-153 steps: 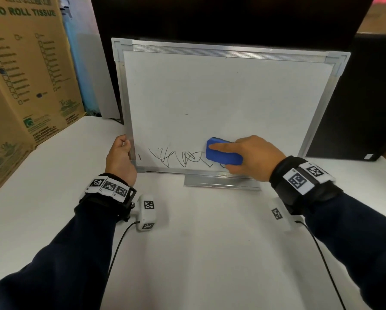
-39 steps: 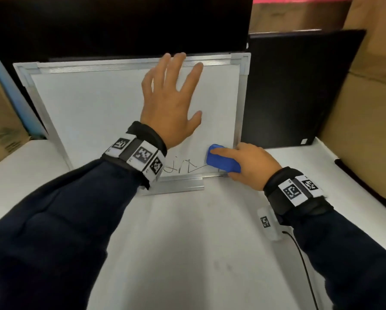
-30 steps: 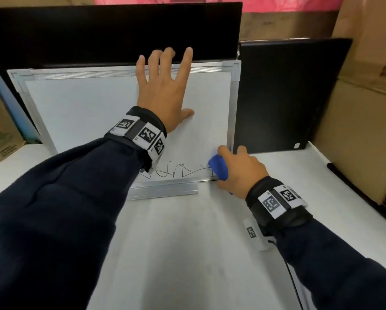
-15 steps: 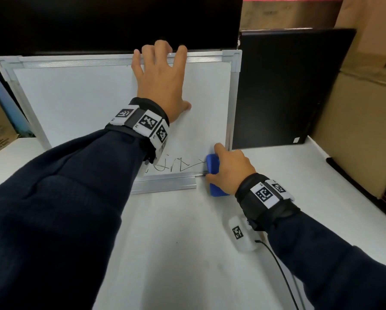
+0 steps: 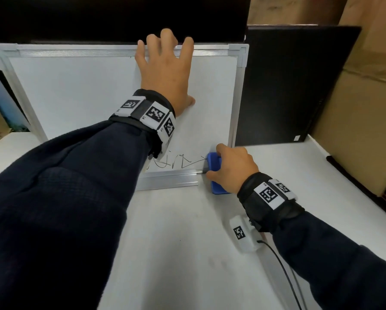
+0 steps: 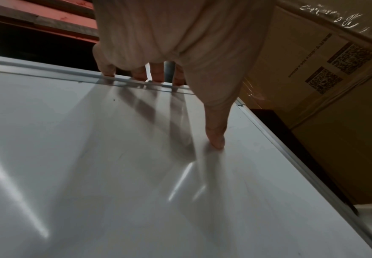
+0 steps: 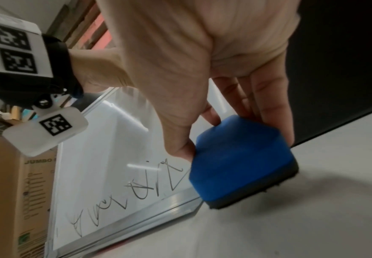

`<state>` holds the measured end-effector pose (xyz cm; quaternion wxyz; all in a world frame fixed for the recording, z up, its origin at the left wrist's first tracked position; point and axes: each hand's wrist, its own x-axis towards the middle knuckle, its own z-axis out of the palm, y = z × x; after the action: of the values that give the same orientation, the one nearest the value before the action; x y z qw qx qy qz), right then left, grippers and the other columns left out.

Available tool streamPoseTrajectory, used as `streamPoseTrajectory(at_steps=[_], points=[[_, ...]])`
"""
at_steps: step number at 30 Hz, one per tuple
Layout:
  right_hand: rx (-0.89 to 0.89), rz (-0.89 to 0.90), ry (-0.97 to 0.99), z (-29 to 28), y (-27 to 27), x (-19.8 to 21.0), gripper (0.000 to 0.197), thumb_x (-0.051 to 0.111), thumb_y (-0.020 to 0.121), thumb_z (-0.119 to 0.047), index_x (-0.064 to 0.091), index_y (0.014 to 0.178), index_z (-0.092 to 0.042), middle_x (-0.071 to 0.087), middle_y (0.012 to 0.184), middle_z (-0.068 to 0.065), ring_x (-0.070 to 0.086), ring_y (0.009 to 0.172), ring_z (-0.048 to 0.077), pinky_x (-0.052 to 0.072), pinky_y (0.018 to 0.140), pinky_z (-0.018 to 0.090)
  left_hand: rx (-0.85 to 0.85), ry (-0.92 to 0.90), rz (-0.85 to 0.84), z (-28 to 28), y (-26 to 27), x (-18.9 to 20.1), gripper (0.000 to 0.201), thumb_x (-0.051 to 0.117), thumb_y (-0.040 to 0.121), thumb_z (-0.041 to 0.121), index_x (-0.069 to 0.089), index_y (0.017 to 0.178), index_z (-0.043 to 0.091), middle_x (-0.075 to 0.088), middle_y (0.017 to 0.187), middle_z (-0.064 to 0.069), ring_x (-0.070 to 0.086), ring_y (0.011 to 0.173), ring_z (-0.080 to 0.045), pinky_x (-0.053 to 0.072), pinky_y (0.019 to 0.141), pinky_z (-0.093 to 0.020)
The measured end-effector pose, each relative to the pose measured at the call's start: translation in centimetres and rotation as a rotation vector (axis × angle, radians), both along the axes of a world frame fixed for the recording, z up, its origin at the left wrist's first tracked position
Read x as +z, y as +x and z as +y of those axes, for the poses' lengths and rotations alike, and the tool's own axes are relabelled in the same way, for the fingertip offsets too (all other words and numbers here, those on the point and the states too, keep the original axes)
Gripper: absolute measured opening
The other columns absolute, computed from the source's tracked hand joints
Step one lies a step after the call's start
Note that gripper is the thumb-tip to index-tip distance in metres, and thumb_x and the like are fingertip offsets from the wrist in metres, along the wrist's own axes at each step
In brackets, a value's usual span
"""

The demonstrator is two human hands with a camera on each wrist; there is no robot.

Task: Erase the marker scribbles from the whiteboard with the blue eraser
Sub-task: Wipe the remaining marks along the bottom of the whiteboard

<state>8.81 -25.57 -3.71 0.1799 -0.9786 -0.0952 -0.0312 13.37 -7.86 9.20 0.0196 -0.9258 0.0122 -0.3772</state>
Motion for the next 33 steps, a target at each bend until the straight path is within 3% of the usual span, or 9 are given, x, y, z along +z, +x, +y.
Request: streamPoseTrajectory(at_steps=[6, 14, 19, 24, 33], points=[[0.003, 0.075, -0.047, -0.7, 0.4, -0.4, 0.042, 0.075, 0.076, -0.041, 0.050, 0.102, -0.019, 0.057, 0.096, 0.008, 0.059, 0.077, 0.028, 0.054, 0.064, 0.036, 0.002, 0.003, 0.009, -0.1, 0.0, 0.1, 0.108, 0.091, 0.058, 0.048, 0.033, 0.145, 0.020, 0.036, 0.144, -0.016, 0.036, 0.131, -0.040, 0.019, 0.117, -0.062], [-0.034, -0.002, -0.019, -1.0, 0.5, 0.5, 0.046, 0.076, 0.077, -0.047, 0.051, 0.105, -0.022, 0.053, 0.100, 0.006, 0.060, 0.082, 0.028, 0.056, 0.070, 0.039, 0.012, 0.006, 0.008, -0.2, 0.3, 0.1, 0.104, 0.089, 0.062, 0.049, 0.032, 0.145, 0.021, 0.035, 0.146, -0.017, 0.035, 0.133, -0.041, 0.021, 0.117, -0.062], [0.006, 0.067, -0.084, -0.9, 0.6, 0.2, 0.042, 0.075, 0.078, -0.044, 0.055, 0.104, -0.018, 0.057, 0.100, 0.007, 0.059, 0.082, 0.026, 0.056, 0.071, 0.038, 0.015, 0.004, 0.014, -0.3, 0.3, 0.2, 0.104, 0.089, 0.061, 0.049, 0.033, 0.144, 0.021, 0.035, 0.144, -0.016, 0.035, 0.131, -0.041, 0.022, 0.116, -0.062], [0.001, 0.068, -0.146, -0.7, 0.8, 0.7, 0.045, 0.074, 0.078, -0.048, 0.059, 0.107, -0.017, 0.049, 0.098, 0.007, 0.058, 0.081, 0.027, 0.052, 0.068, 0.036, 0.018, -0.005, 0.014, -0.3, 0.2, 0.2, 0.105, 0.090, 0.060, 0.048, 0.033, 0.144, 0.021, 0.036, 0.144, -0.016, 0.035, 0.131, -0.041, 0.022, 0.116, -0.062], [0.010, 0.078, -0.069, 1.2, 0.7, -0.3, 0.034, 0.076, 0.074, -0.043, 0.059, 0.085, -0.015, 0.052, 0.077, 0.003, 0.059, 0.074, 0.026, 0.053, 0.064, 0.033, 0.025, -0.006, 0.025, -0.6, -0.1, 0.5, 0.102, 0.091, 0.058, 0.045, 0.036, 0.140, 0.020, 0.036, 0.143, -0.017, 0.035, 0.130, -0.042, 0.022, 0.115, -0.063]])
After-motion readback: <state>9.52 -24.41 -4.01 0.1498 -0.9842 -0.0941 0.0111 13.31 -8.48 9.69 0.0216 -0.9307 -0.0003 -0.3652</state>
